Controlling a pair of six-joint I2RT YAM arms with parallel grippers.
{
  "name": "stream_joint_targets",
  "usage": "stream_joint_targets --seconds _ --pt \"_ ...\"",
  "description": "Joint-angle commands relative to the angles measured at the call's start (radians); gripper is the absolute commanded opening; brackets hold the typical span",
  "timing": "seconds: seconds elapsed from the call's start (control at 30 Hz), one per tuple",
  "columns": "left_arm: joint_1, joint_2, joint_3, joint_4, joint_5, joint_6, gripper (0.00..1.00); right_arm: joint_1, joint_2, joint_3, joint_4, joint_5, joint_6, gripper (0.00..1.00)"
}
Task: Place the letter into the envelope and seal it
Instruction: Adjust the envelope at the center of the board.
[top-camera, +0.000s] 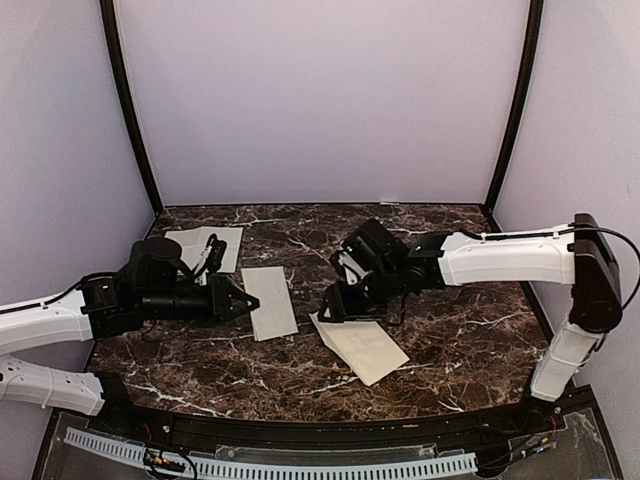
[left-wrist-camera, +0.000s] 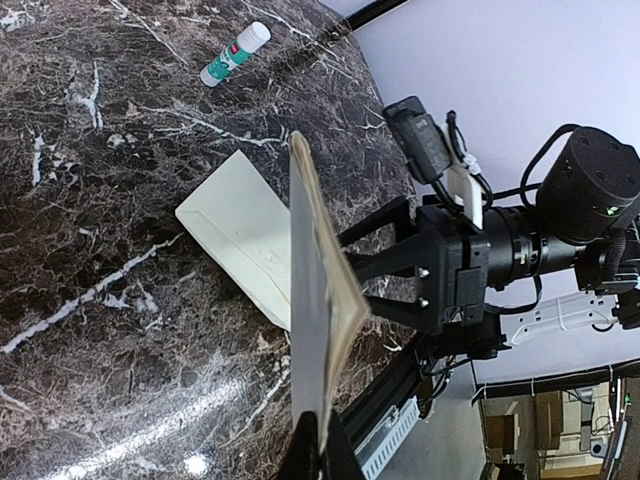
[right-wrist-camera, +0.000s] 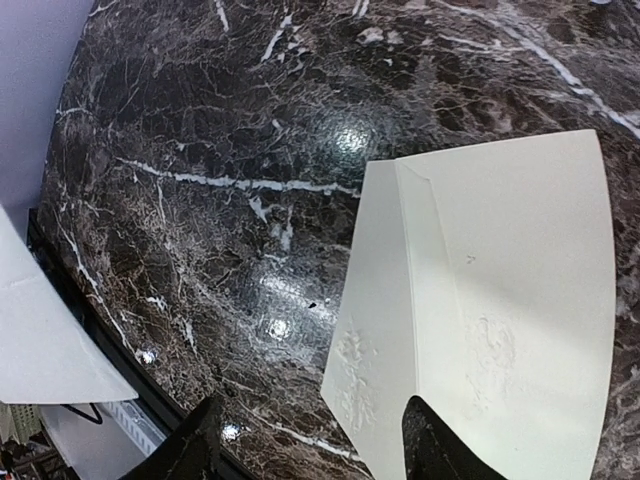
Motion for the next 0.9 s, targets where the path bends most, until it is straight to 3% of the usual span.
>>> stream_joint_targets --seconds 0.0,0.37,0.87 --pt "0.007 -0.027 -0.035 -0.002 -0.012 -0.004 0.0 -0.05 -0.126 -0.118 0.001 0.075 -0.009 0.6" --pt "0.009 -0.022 -0.03 0.007 -0.009 -0.013 0.0 -0.212 -0.292 -0.483 0.141 0.016 0.008 0.63" --pt "0.009 0.004 -0.013 0.02 -0.001 -0.018 0.0 -0.224 -0.319 -0.628 0.254 -0.048 0.034 0.61"
